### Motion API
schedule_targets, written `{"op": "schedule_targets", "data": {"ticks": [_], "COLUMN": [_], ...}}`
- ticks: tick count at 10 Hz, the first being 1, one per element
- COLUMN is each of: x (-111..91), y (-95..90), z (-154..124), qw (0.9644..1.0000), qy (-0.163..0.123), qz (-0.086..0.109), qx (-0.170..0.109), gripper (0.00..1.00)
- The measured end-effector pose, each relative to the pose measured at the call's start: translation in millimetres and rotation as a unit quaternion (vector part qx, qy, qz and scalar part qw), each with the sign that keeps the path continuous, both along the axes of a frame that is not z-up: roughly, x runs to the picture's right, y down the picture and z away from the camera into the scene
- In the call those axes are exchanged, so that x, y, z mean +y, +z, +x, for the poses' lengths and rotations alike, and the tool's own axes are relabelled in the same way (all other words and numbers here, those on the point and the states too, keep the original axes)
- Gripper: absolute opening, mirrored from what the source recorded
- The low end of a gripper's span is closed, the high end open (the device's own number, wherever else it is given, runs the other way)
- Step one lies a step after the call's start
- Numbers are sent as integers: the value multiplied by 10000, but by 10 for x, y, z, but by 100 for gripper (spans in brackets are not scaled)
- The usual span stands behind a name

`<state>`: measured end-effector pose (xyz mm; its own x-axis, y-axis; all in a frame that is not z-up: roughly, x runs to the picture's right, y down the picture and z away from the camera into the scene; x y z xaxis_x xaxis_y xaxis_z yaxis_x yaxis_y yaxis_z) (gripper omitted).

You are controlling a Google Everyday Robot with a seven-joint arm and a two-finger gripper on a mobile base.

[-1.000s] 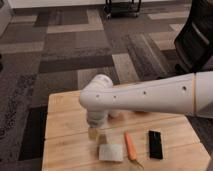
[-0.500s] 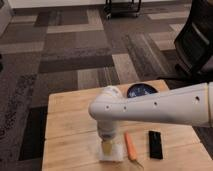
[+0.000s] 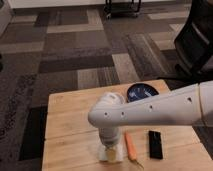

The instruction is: Place the white sponge in the ceramic cup

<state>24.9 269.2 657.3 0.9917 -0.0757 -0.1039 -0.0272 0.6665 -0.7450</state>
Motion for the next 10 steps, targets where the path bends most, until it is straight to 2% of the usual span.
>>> {"op": "schedule_targets", "data": {"ticks": [1, 5, 10], "x": [40, 101, 264], "y": [40, 202, 323], "z": [-15, -29, -11], "qw": [10000, 9992, 9984], "qy": [-45, -64, -6], "qz": [25, 385, 572], "qx": [-27, -13, -32], "gripper": [65, 65, 65]}}
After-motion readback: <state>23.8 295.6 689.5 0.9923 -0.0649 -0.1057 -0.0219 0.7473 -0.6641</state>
